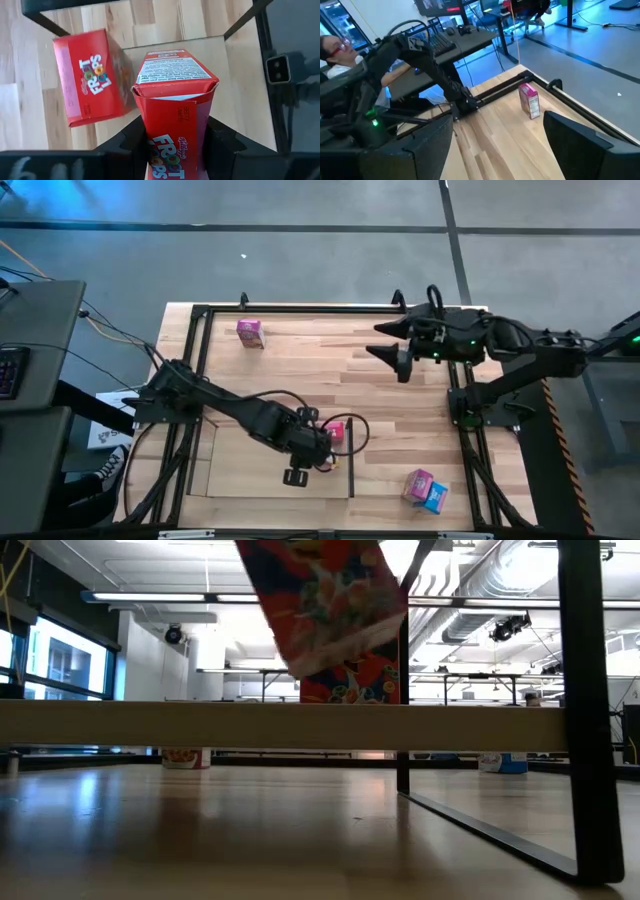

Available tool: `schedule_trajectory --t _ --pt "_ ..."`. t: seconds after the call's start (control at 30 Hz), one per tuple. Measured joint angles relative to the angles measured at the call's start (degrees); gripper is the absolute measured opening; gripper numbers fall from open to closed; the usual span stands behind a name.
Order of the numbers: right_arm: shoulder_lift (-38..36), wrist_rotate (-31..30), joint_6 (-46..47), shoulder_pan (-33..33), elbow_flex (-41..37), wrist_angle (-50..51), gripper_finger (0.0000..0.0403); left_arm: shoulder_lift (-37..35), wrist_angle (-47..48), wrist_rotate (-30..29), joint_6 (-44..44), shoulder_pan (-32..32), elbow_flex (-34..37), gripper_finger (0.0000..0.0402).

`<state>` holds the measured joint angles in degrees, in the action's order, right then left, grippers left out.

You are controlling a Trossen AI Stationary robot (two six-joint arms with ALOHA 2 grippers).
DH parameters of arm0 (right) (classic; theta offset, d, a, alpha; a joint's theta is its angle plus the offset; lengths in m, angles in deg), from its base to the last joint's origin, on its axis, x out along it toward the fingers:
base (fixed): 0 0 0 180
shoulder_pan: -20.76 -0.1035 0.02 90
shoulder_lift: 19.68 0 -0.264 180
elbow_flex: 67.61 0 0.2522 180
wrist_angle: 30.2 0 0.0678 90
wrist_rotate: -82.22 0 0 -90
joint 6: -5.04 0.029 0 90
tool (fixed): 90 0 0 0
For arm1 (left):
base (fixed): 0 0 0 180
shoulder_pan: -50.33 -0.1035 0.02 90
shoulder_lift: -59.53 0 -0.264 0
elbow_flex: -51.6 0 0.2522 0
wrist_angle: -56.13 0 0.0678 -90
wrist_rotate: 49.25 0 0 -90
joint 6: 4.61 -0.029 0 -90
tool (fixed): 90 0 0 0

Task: Stack cereal on shelf
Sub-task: Adjust the red cereal boxes on the shelf to be aligned together

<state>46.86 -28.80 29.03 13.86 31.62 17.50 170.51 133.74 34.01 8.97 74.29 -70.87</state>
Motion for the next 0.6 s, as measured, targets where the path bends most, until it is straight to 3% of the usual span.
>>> schedule_trajectory --t 0.6 --pt "-0.1 -4.0 4.2 0.0 0.0 -0.9 0.0302 2.9 -2.1 0.7 -2.8 0.2 0.0 0.0133"
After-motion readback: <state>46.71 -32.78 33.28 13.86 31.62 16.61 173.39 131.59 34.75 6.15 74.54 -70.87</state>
